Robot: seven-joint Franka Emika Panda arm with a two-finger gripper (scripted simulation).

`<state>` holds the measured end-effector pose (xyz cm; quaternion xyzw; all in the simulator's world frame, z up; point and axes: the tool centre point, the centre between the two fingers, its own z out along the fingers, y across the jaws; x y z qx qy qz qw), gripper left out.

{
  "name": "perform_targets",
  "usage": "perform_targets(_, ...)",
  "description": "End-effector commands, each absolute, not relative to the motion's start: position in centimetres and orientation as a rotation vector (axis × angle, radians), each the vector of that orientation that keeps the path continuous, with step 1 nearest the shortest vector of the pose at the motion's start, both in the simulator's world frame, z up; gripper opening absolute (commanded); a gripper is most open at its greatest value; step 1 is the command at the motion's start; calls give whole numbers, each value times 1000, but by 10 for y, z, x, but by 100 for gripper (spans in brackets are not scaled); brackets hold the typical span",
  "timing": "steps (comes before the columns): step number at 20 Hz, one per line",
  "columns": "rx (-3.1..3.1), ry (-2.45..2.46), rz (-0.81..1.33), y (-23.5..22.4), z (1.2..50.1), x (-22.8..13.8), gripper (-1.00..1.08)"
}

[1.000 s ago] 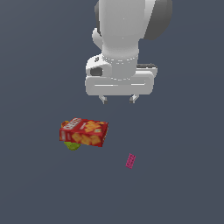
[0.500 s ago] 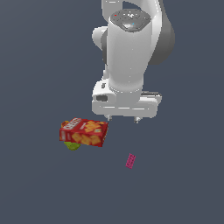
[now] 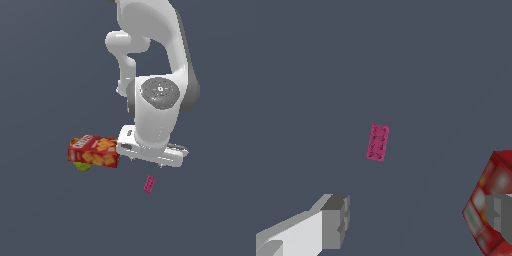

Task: Pick up a designated object from a clutter of objects.

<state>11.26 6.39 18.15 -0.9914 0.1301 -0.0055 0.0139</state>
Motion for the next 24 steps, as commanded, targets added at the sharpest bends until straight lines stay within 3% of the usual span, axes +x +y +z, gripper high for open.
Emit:
perform_targets(1,-3083,466,-12,70,157,122,100)
perform_targets(12,-3070,642,-1,89,80,140,100)
perform_targets(24,-3068,675,2,93,60,142,100)
